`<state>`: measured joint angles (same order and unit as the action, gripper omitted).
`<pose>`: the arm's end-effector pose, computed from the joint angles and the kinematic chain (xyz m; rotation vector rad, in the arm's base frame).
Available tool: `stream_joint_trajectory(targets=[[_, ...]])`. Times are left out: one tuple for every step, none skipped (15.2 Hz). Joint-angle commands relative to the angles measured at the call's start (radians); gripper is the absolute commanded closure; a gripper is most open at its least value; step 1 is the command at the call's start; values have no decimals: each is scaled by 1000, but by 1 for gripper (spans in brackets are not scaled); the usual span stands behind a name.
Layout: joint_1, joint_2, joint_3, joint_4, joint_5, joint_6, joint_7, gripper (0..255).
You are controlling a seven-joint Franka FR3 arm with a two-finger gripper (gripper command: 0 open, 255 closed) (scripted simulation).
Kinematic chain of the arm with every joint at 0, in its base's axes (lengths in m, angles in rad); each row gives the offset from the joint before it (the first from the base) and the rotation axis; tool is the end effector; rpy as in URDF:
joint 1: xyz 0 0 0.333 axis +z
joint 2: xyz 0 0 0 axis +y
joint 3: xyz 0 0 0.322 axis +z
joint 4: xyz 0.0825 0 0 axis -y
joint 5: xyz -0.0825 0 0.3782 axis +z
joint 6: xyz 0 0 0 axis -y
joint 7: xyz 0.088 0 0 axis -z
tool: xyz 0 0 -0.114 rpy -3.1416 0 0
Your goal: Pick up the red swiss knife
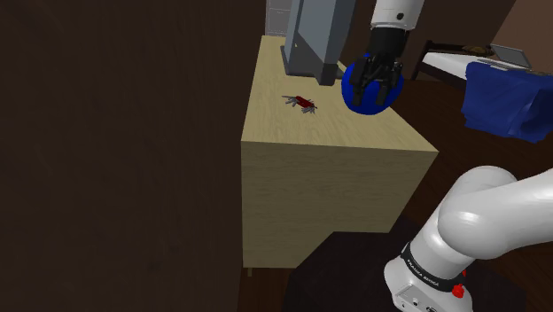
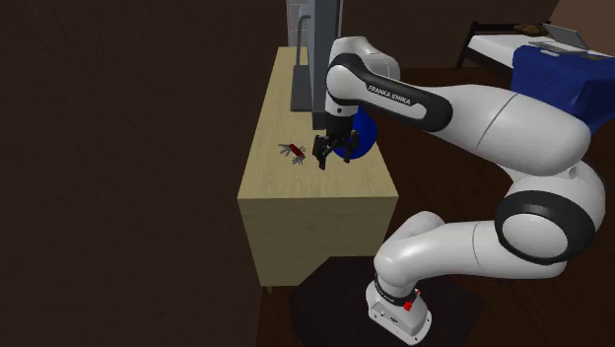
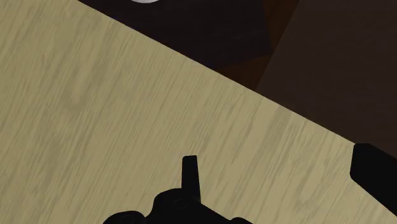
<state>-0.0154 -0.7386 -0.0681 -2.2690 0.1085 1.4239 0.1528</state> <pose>0.2939 -0.0181 0.6024 -2.9719 0.3072 0.1707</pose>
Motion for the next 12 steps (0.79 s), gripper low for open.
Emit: stream_joint_trajectory(targets=[[0, 0, 0, 0, 0, 0, 0, 0], [-3, 29, 9, 8, -2, 29, 14, 0], [-6, 59, 17, 17, -5, 58, 28, 0], [-9, 90, 25, 28, -8, 86, 42, 0], [-12, 121, 33, 40, -12, 112, 57, 0], [-16, 153, 41, 53, -16, 138, 72, 0], [-19, 184, 48, 68, -21, 163, 87, 0], [-23, 217, 54, 83, -27, 186, 102, 0], [-26, 249, 61, 101, -33, 209, 118, 0], [-30, 282, 67, 119, -40, 230, 134, 0], [-34, 315, 73, 139, -48, 250, 150, 0], [-37, 349, 78, 160, -56, 269, 166, 0]])
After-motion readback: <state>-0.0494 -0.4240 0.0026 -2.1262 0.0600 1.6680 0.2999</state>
